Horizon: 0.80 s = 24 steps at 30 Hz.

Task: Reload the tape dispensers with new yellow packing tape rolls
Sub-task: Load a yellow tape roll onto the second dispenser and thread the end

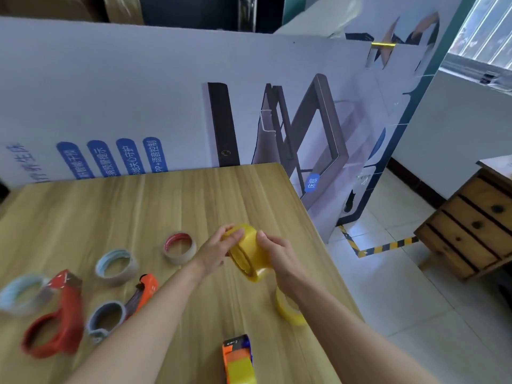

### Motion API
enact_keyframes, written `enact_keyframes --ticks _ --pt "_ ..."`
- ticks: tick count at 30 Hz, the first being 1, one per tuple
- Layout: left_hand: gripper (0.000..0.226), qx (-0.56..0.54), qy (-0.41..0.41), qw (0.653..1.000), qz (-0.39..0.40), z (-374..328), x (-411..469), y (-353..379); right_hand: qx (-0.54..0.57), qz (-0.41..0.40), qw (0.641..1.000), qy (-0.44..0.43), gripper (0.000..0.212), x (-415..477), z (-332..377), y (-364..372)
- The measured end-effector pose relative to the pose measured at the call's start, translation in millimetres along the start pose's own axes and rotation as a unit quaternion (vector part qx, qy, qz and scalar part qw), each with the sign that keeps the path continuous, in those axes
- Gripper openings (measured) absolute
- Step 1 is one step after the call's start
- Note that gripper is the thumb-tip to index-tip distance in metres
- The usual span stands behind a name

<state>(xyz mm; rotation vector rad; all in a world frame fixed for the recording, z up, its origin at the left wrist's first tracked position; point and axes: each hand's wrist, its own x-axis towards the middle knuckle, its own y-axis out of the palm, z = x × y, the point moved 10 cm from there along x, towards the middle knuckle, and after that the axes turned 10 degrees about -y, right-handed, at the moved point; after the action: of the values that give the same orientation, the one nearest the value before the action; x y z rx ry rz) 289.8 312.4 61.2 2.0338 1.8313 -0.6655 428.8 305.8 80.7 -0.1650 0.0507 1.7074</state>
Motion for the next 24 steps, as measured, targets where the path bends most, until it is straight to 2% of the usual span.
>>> enact_keyframes --ticks 2,6,8,11,14,16,20,22,24 --pt "0.054 -0.03 -0.046 0.998 -0.009 8 -6 -20 0.041 0.018 0.999 0.007 0.032 3 5 23" --pt "0.045 -0.074 -0.1 0.99 -0.068 16 -20 -65 0.111 0.084 0.99 0.02 0.024 2 14 68" --pt "0.048 -0.098 -0.143 0.981 -0.086 25 -29 -83 0.151 0.149 0.977 0.012 0.015 -3 28 96" --pt "0.053 -0.157 -0.174 0.967 -0.101 36 -44 -109 0.177 0.262 0.949 -0.002 0.026 -16 51 138" --pt "0.058 -0.165 -0.183 0.962 -0.121 41 -61 -130 0.18 0.31 0.934 -0.009 0.032 -26 66 165" --pt "0.063 -0.161 -0.178 0.961 -0.135 43 -70 -143 0.159 0.314 0.935 -0.026 0.029 -29 74 178" --pt "0.089 -0.208 -0.139 0.96 -0.123 44 -86 -161 0.133 0.277 0.95 -0.051 0.019 -30 84 199" --pt "0.084 -0.205 -0.059 0.966 -0.147 34 -92 -173 0.14 0.237 0.96 -0.041 0.02 -28 86 205" --pt "0.063 -0.177 0.042 0.959 -0.216 21 -103 -191 0.145 0.214 0.966 -0.022 0.026 -30 89 213"
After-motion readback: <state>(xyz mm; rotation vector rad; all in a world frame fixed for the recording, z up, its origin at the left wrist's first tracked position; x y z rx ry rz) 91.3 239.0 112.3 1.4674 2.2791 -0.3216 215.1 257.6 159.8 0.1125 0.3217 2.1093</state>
